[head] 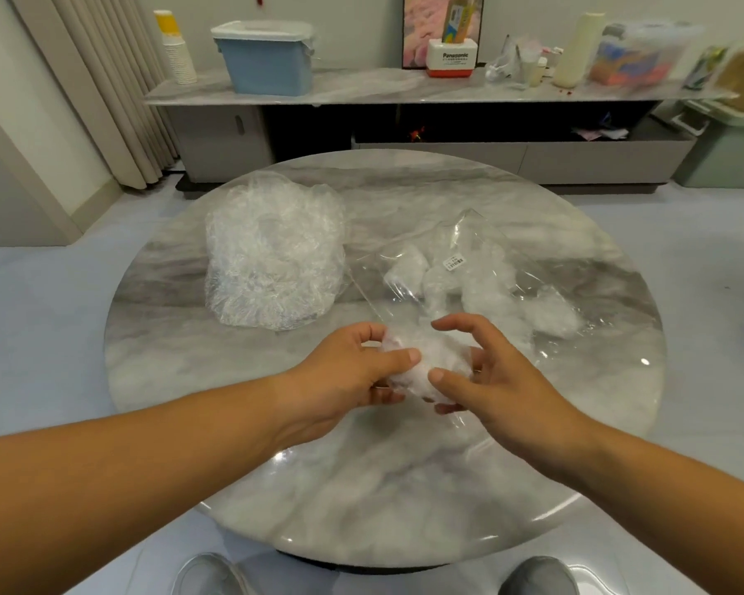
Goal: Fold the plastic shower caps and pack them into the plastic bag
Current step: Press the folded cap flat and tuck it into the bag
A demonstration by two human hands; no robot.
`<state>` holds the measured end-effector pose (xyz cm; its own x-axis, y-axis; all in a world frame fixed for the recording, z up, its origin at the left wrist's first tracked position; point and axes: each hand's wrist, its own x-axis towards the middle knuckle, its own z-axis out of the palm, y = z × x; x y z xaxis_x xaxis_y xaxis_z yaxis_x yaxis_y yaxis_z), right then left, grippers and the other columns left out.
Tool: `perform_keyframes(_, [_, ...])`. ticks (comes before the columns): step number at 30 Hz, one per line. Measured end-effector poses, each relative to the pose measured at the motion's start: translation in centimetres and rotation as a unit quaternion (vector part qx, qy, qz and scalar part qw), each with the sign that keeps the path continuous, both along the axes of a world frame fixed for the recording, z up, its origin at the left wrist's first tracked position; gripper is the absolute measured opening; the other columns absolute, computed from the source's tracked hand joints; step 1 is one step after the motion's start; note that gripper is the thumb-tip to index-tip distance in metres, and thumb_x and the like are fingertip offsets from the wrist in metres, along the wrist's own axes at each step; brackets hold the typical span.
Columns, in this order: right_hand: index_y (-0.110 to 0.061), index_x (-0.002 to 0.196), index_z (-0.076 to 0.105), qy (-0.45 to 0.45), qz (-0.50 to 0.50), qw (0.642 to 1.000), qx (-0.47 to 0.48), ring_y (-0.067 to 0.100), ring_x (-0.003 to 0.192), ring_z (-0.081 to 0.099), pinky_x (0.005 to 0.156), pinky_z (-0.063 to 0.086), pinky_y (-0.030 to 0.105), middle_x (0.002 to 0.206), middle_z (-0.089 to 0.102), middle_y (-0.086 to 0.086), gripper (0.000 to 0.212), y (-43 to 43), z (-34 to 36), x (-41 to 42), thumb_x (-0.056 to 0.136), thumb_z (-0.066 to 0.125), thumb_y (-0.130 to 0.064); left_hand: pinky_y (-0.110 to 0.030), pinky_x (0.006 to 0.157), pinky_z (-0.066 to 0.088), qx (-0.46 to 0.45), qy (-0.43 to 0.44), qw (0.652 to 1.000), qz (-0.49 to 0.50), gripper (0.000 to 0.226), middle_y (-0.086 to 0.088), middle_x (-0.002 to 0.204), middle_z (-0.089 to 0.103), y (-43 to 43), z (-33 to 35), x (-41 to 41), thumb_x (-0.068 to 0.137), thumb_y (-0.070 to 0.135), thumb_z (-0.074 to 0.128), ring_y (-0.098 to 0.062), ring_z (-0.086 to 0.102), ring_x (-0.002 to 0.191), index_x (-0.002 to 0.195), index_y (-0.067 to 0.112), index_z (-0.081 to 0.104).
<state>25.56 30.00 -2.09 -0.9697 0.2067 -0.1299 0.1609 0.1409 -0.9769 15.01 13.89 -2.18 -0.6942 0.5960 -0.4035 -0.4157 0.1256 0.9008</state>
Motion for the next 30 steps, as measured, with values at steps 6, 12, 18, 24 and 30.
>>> perform_keyframes(6, [-0.019,0.086,0.076,-0.023,-0.028,0.997,0.063,0.032,0.080,0.076,0.088,0.060,0.045,0.077,0.070,0.005,0.023,3.5,0.1,0.9,0.094,0.065,-0.001,-0.033,0.076,0.058,-0.043,0.038,0.998,-0.022,0.035,-0.009,0.096,0.076,3.1,0.0,0.8,0.089,0.023,0.076,-0.020,0.072,0.081,0.116,0.009,0.059])
perform_keyframes(12, [-0.013,0.082,0.078,0.001,-0.142,0.989,0.036,0.010,0.072,0.065,0.085,0.055,0.037,0.072,0.071,-0.006,0.027,9.5,0.9,0.6,0.096,0.057,-0.006,-0.027,0.116,0.023,-0.214,0.430,0.836,-0.265,0.040,0.006,0.155,0.036,5.2,-1.2,2.0,0.103,0.053,0.042,-0.009,0.023,0.147,0.113,0.026,0.071])
perform_keyframes(18, [-0.016,0.076,0.079,-0.084,-0.055,0.989,0.104,0.006,0.066,0.056,0.074,0.049,0.030,0.067,0.063,-0.014,0.047,11.9,-0.9,1.7,0.104,0.046,-0.035,-0.043,0.125,-0.005,-0.314,0.574,0.633,-0.414,0.064,-0.005,0.165,-0.026,5.9,-3.1,3.6,0.100,0.067,0.023,-0.017,-0.031,0.150,0.147,0.033,0.047])
perform_keyframes(24, [-0.023,0.078,0.080,-0.136,0.031,0.971,0.196,0.019,0.085,0.057,0.095,0.047,0.037,0.091,0.068,0.006,0.065,13.1,-1.7,2.8,0.091,0.034,-0.067,-0.047,0.125,0.016,-0.370,0.669,0.534,-0.361,0.080,-0.021,0.167,0.000,5.7,-4.1,3.9,0.098,0.070,0.017,-0.035,0.008,0.155,0.155,0.017,0.036])
perform_keyframes(30, [-0.028,0.078,0.082,-0.191,0.102,0.951,0.222,0.001,0.086,0.059,0.086,0.036,0.020,0.092,0.069,-0.013,0.077,12.5,-2.0,2.3,0.095,0.019,-0.070,-0.046,0.104,0.049,-0.323,0.732,0.507,-0.320,0.078,-0.024,0.157,0.037,5.3,-5.2,3.6,0.099,0.062,0.031,-0.038,0.048,0.137,0.151,0.006,0.042])
